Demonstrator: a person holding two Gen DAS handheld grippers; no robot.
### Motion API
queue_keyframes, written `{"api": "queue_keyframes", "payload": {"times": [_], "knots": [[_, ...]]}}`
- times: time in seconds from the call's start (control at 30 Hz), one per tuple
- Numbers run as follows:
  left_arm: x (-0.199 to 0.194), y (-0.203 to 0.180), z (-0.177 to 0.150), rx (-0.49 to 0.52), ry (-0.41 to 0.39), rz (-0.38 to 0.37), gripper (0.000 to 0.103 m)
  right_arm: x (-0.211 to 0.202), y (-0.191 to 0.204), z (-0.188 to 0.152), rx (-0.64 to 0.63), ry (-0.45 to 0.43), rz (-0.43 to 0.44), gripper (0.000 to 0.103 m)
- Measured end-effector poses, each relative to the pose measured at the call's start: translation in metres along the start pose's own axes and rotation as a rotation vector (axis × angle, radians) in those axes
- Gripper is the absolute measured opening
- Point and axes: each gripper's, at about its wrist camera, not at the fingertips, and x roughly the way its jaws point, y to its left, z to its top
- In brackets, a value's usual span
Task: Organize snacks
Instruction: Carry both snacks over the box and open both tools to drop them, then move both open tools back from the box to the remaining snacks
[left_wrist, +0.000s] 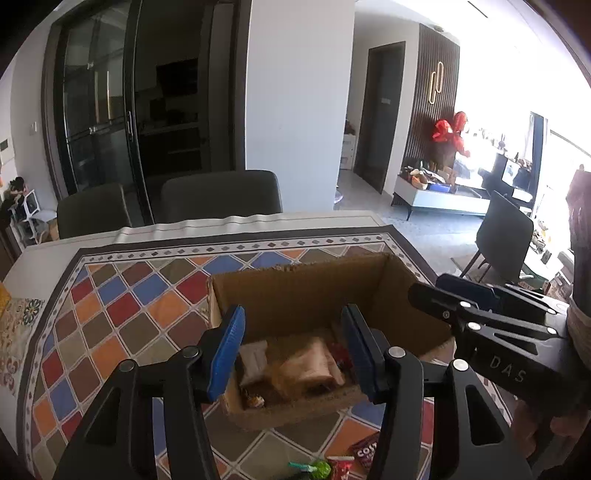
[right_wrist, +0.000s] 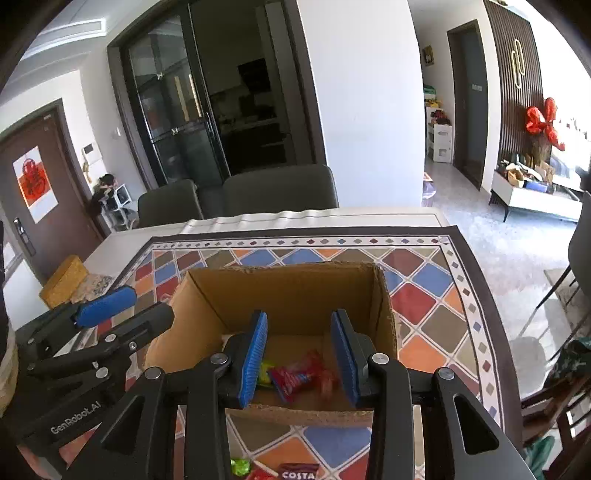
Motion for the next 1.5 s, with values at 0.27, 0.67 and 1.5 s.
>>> {"api": "queue_keyframes", "payload": {"times": [0.27,0.67,1.5], "knots": [[-0.026,-0.003,-0.016,-0.002,-0.005,-0.015,0.056,-0.028,0.009,-0.017,-0.046,-0.047,-0.002,0.043],[-0.053,-0.009,-0.053,-0.005,0.015,-0.051,0.056,-0.051,0.017,-0.05,-0.051,-0.031,0.051,0.046],[-0.03,-0.005,-0.149,-0.103,0.246,-0.028,0.056,-0.022,0.017,-0.136,-0.058,0.164,0.042,0.046]]}}
